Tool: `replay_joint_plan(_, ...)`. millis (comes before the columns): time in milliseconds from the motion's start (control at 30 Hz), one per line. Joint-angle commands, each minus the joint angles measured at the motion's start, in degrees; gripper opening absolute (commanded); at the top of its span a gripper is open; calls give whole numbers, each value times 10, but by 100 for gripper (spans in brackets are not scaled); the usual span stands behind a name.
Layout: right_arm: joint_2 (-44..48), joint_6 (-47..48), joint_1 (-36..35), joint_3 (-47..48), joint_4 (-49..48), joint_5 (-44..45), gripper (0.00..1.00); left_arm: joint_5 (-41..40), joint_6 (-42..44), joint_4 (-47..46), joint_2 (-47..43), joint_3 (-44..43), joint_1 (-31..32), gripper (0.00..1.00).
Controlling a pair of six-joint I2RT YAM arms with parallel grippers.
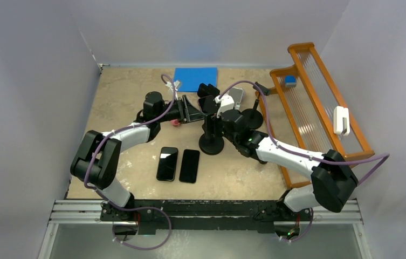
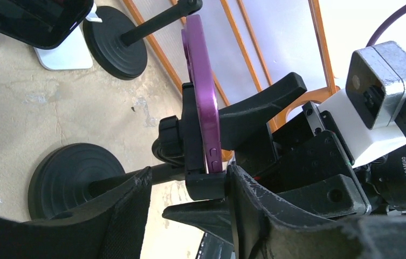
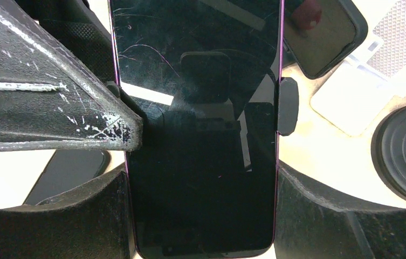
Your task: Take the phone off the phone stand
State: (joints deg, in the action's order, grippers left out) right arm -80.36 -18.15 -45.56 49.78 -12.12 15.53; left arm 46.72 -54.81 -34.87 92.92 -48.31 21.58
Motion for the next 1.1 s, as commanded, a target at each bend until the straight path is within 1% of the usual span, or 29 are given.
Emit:
replay_joint_plan(0,2,5,-1,30,-10,23,0,19,6,-27,-1,-19,4,49)
replay_joint_plan(167,-1,6,0,31,-9,25,0,27,2,-34,1,-21,8,47)
replay_joint_plan(233,-3,7,-1,32,-9,25,0,28,2,-34,2,-24,11,44)
replay_joint_plan(300,-3,7,-1,33,-9,26,0,31,2,-31,3,-26,13,34)
replay_joint_plan(433,0,9,-1,33,-4,30,0,29,1,-33,3,-19,14,9)
replay_joint_plan(467,4,9,-2,32,-2,32,4,28,0,-32,1,-18,14,3)
replay_joint_plan(500,6,11,-2,32,0,34,19,26,0,-31,-1,-15,14,0)
replay_joint_plan(567,11,15,-5,37,12,41,52,24,1,-26,-2,-15,14,0)
replay_joint_plan(600,15,19,-9,38,16,49,65,25,1,-25,-2,-15,14,0)
replay_joint_plan(667,20,28,-18,41,25,67,81,25,1,-20,-2,-14,14,0)
replay_joint_plan(700,21,33,-23,45,33,75,91,25,1,-18,-2,-15,14,0)
replay_joint_plan(733,20,37,-28,48,40,86,96,24,1,-15,-2,-17,14,0)
replay_joint_plan(800,20,46,-36,51,47,105,99,25,1,-9,-3,-20,14,0)
replay_joint_plan(1000,14,49,-39,53,45,114,98,33,6,-2,-5,-23,14,0)
replay_joint_plan(1067,11,46,-39,51,38,117,95,36,10,4,-6,-24,14,0)
